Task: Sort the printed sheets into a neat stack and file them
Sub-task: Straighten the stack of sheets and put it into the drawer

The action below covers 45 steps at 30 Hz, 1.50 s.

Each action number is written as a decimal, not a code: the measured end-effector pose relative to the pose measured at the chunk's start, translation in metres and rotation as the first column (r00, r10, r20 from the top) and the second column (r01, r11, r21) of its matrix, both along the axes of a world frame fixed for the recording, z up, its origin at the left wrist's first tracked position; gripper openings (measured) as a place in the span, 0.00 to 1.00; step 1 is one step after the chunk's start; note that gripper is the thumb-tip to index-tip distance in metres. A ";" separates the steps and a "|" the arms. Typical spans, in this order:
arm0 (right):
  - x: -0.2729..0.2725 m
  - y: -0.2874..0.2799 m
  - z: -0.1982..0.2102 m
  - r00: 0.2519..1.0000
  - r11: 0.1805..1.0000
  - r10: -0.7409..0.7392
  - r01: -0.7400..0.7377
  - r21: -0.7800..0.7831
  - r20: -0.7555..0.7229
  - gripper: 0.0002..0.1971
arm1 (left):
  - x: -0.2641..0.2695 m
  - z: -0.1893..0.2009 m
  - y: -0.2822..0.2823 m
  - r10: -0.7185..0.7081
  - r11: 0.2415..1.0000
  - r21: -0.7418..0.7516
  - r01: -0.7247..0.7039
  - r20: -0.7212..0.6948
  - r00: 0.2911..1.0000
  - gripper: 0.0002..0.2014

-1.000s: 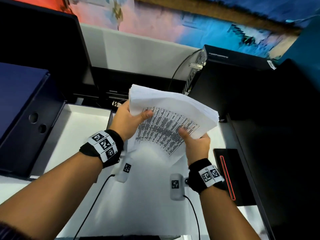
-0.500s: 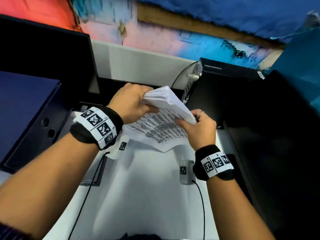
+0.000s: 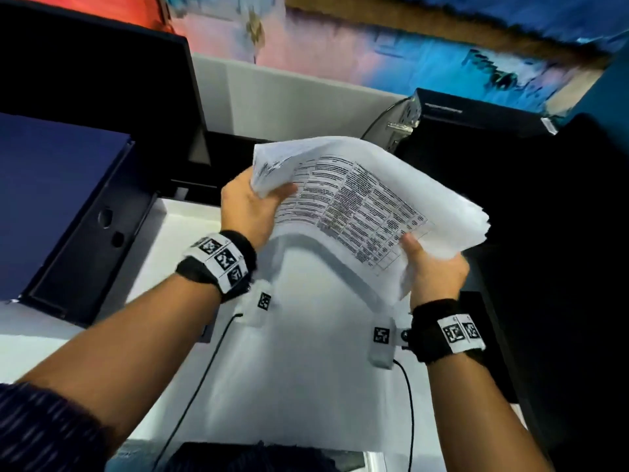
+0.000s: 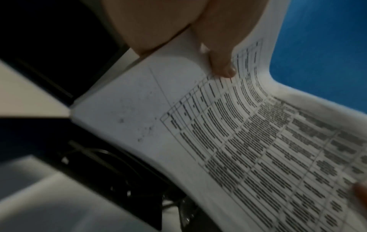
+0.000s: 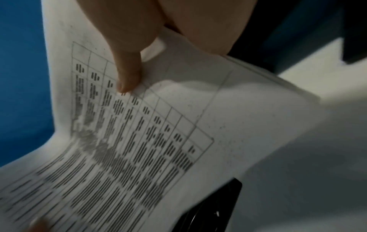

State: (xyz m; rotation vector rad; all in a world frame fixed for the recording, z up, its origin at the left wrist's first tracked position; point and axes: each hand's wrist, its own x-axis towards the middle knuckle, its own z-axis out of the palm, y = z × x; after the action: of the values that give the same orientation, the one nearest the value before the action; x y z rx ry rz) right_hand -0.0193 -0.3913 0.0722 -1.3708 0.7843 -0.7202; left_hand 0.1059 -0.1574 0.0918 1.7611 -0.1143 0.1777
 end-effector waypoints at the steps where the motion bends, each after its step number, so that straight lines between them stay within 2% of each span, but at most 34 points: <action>1: -0.003 0.002 -0.002 1.000 1.000 -0.010 0.011 -0.029 0.014 0.19 | -0.006 -0.007 -0.004 0.032 0.998 -0.054 -0.033 -0.025 0.999 0.13; 3: -0.015 0.006 -0.018 1.000 0.996 0.024 -0.024 -0.089 -0.002 0.18 | -0.015 -0.030 -0.003 0.043 0.993 -0.102 -0.056 -0.123 0.992 0.18; 5: -0.029 0.012 -0.036 0.996 0.993 0.062 -0.068 -0.100 -0.066 0.18 | -0.023 -0.055 0.003 0.035 0.996 -0.070 -0.050 -0.204 0.978 0.24; 7: -0.037 0.014 -0.049 0.994 0.997 0.073 -0.076 -0.034 -0.079 0.16 | -0.030 -0.068 0.005 -0.008 0.997 -0.080 -0.016 -0.288 0.957 0.22; 9: -0.038 0.011 -0.055 0.996 0.998 0.060 -0.062 -0.015 -0.064 0.14 | -0.035 -0.069 0.001 -0.070 0.986 -0.164 0.016 -0.331 0.941 0.16; 12: -0.040 0.008 -0.049 0.999 0.998 0.040 -0.041 -0.036 -0.036 0.13 | -0.034 -0.060 -0.002 -0.120 0.981 -0.177 0.075 -0.260 0.958 0.12; 17: -0.044 -0.001 -0.041 0.999 0.998 0.033 -0.034 -0.060 -0.011 0.16 | -0.023 -0.065 0.009 -0.163 0.987 -0.034 0.160 -0.191 0.968 0.12; 19: -0.043 -0.004 -0.041 1.000 0.999 0.021 -0.022 -0.045 -0.021 0.13 | -0.020 -0.059 0.006 -0.177 0.984 0.005 0.179 -0.126 0.976 0.11; 22: -0.042 -0.005 -0.038 0.998 0.999 -0.033 0.031 -0.040 -0.045 0.08 | -0.019 -0.053 -0.003 -0.176 0.984 0.011 0.178 -0.107 0.979 0.06; 27: -0.043 -0.003 -0.029 0.999 0.979 -0.011 0.002 -0.204 -0.042 0.06 | -0.016 -0.052 -0.006 -0.145 0.989 0.026 0.149 -0.098 0.985 0.07; 31: -0.045 -0.007 -0.034 0.998 0.923 0.049 -0.061 -0.380 -0.040 0.03 | -0.011 -0.050 -0.007 -0.128 0.987 0.096 0.131 -0.046 0.991 0.04; 34: -0.044 -0.006 -0.037 0.994 0.916 0.064 -0.092 -0.391 -0.083 0.05 | -0.005 -0.048 -0.009 -0.100 0.988 0.113 0.107 -0.066 0.993 0.04; 36: -0.043 -0.007 -0.036 0.984 0.914 0.092 -0.143 -0.380 -0.151 0.15 | -0.002 -0.044 -0.011 -0.083 0.989 0.113 0.092 -0.083 0.993 0.04; 38: -0.042 -0.009 -0.035 0.952 0.878 0.091 -0.215 -0.429 -0.291 0.27 | 0.000 -0.042 -0.010 -0.081 0.989 0.117 0.090 -0.080 0.993 0.05; 40: -0.040 -0.012 -0.036 0.924 0.832 0.078 -0.266 -0.486 -0.373 0.27 | 0.003 -0.037 -0.005 -0.147 0.975 0.156 0.160 -0.090 0.985 0.06; 41: -0.039 -0.013 -0.035 0.912 0.806 0.063 -0.286 -0.519 -0.404 0.24 | 0.005 -0.033 -0.003 -0.197 0.943 0.254 0.217 -0.100 0.975 0.11; 42: -0.035 -0.014 -0.031 0.897 0.766 0.035 -0.307 -0.564 -0.441 0.20 | 0.009 -0.029 -0.003 -0.256 0.858 0.433 0.275 -0.103 0.961 0.17; 43: -0.031 -0.015 -0.027 0.875 0.715 -0.003 -0.336 -0.613 -0.483 0.16 | 0.011 -0.024 -0.004 -0.298 0.707 0.640 0.300 -0.115 0.948 0.20; 44: -0.028 -0.017 -0.021 0.851 0.672 -0.035 -0.367 -0.643 -0.523 0.14 | 0.012 -0.017 -0.007 -0.311 0.550 0.792 0.265 -0.100 0.945 0.19; 45: -0.025 -0.019 -0.014 0.836 0.647 -0.052 -0.389 -0.656 -0.547 0.12 | 0.014 -0.009 -0.008 -0.321 0.443 0.871 0.211 -0.066 0.945 0.16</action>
State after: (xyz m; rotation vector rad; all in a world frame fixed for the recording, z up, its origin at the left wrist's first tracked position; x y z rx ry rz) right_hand -0.0441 -0.4103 0.0586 -2.4629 0.7753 -0.5166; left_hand 0.1196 -0.1653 0.0823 2.7434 -0.6767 -0.0473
